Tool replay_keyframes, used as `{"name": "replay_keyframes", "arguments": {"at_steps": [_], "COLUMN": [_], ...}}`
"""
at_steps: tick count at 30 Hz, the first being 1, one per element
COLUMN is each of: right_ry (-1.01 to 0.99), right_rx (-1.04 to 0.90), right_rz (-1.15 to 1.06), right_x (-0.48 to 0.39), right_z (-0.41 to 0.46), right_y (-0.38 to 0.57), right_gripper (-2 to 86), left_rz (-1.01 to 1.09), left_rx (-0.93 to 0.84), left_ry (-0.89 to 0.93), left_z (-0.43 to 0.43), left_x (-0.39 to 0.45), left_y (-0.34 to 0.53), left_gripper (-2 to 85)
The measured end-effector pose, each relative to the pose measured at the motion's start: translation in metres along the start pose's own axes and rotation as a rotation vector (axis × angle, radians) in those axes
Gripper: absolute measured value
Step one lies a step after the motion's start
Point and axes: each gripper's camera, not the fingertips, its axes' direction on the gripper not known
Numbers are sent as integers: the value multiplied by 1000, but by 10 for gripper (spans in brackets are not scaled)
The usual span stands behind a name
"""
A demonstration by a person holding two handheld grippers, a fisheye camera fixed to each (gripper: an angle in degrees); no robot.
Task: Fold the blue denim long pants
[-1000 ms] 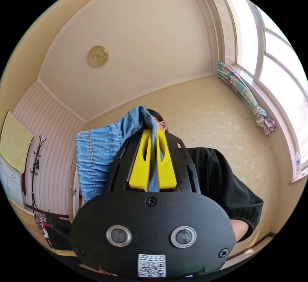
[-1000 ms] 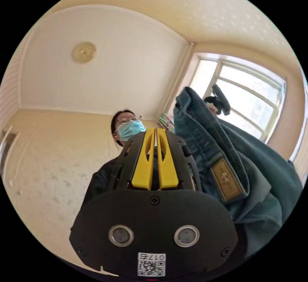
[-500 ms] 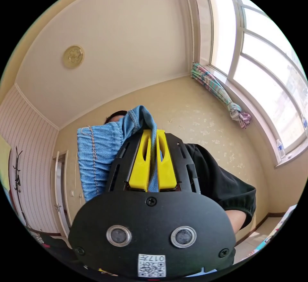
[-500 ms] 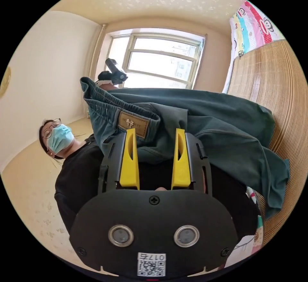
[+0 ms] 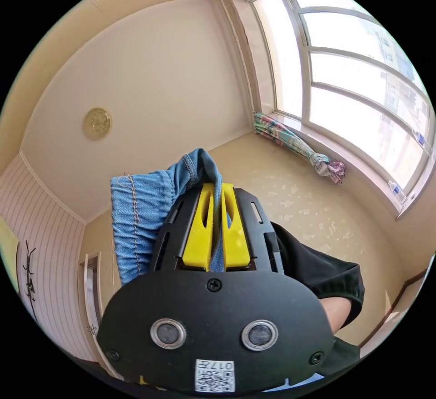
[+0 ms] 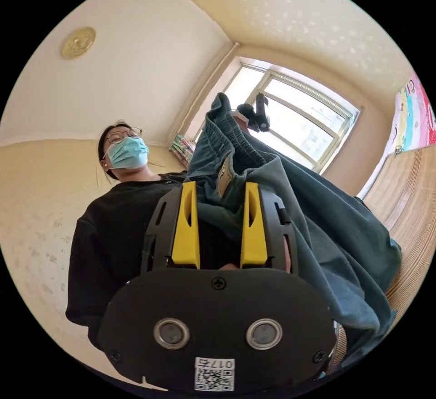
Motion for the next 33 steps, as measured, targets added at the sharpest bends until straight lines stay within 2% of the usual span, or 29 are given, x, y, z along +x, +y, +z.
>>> {"name": "replay_keyframes", "arguments": {"at_steps": [3, 7, 10, 12, 13, 14, 15, 16, 18, 20, 25, 28, 31, 33], "right_ry": [18, 203, 502, 707, 876, 1058, 1139, 1264, 1340, 1336, 1394, 1299, 1229, 1213], "right_rx": [-36, 35, 37, -11, -23, -37, -44, -47, 0, 94, 122, 166, 198, 171], "right_rz": [18, -55, -110, -114, -100, -114, -128, -157, -186, -223, -350, -568, -647, -684], "right_x": [-9, -56, -108, -145, -171, -198, -210, -232, -256, -277, -309, -345, -380, -394], "right_z": [18, 21, 16, 17, 19, 28, 34, 46, 59, 72, 121, 154, 178, 196], "right_y": [0, -3, -9, -12, -12, -8, -5, 0, 7, 12, 16, 29, 29, 27], "right_gripper": [59, 33, 26, 25, 24, 24, 24, 25, 26, 27, 28, 28, 29, 28], "left_rz": [-16, -35, -131, -147, -163, -226, -296, -323, -424, -491, -563, -579, -599, -663], "left_rx": [-7, -106, -344, -554, -598, -684, -775, -821, -974, -1029, -1025, -1058, -1110, -1083], "left_ry": [-32, -177, -496, -857, -939, -1110, -1272, -1347, -1564, -1586, -1359, -1242, -1148, -1073], "left_z": [1, 8, 30, 54, 59, 65, 70, 71, 73, 69, 67, 76, 88, 87], "left_x": [-6, -3, 13, 34, 37, 38, 36, 33, 16, -1, -35, -49, -59, -66], "left_y": [4, -1, -15, -17, -16, -13, -6, -1, 24, 43, 81, 95, 107, 112], "left_gripper": [-2, -1, 0, 0, 0, 0, -1, -1, -2, -2, -2, -2, -1, 1]}}
